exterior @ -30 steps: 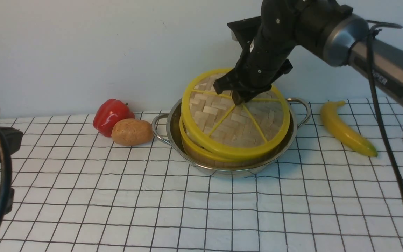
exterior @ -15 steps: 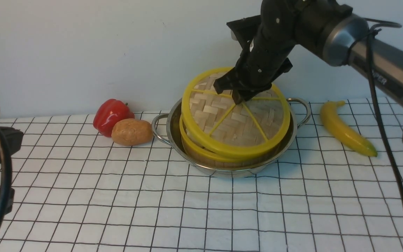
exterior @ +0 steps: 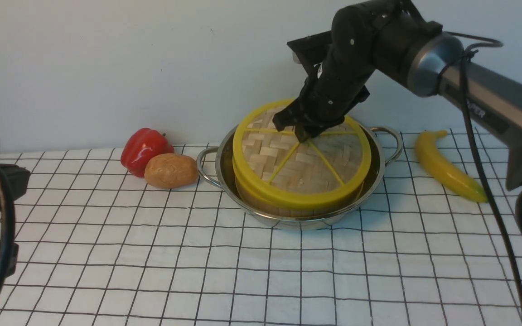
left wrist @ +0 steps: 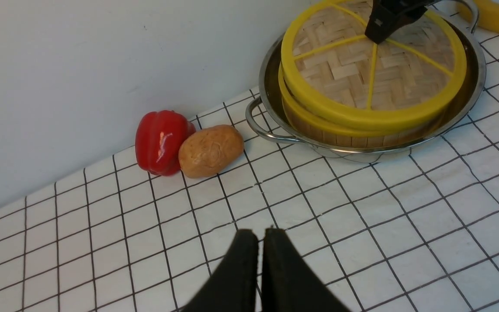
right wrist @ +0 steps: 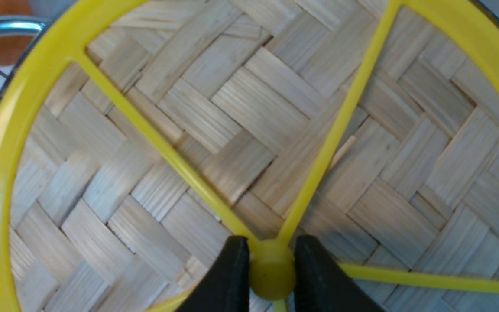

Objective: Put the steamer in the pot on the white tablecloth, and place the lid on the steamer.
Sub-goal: 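Place the bamboo steamer lid onto the steamer basket in the pot with the right gripper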

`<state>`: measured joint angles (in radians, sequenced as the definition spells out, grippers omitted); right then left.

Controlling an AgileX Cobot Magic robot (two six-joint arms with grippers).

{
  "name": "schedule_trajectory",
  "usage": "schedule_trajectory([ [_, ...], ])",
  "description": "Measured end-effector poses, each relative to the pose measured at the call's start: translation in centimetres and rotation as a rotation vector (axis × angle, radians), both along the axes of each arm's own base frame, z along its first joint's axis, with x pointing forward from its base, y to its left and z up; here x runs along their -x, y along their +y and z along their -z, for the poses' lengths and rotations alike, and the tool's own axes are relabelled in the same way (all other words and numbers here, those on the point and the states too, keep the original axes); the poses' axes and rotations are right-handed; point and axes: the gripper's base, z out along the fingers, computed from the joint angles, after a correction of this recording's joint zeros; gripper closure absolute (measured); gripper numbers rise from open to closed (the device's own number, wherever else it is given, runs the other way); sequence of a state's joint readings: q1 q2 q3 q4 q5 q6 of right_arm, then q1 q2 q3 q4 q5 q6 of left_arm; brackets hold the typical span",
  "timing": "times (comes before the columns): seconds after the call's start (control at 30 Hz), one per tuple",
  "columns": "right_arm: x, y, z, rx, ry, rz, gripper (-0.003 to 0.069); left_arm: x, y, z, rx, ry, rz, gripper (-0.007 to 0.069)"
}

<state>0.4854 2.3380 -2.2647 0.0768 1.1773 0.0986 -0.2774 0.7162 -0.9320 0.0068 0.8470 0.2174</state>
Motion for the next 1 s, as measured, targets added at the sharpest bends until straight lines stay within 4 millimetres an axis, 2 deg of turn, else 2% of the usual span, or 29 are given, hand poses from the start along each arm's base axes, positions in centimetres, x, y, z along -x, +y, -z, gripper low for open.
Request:
schedule_trajectory([
  [0.27, -0.29, 0.18, 0.69, 0.004, -0.005, -0.016, 0.0513, 0.0, 0.0, 0.0, 0.0, 0.0, 0.0, 0.0613],
  [1.0, -0.37, 0.27, 0.67, -0.008, -0.016, -0.042, 0.0513, 0.0, 0.0, 0.0, 0.0, 0.0, 0.0, 0.0613],
])
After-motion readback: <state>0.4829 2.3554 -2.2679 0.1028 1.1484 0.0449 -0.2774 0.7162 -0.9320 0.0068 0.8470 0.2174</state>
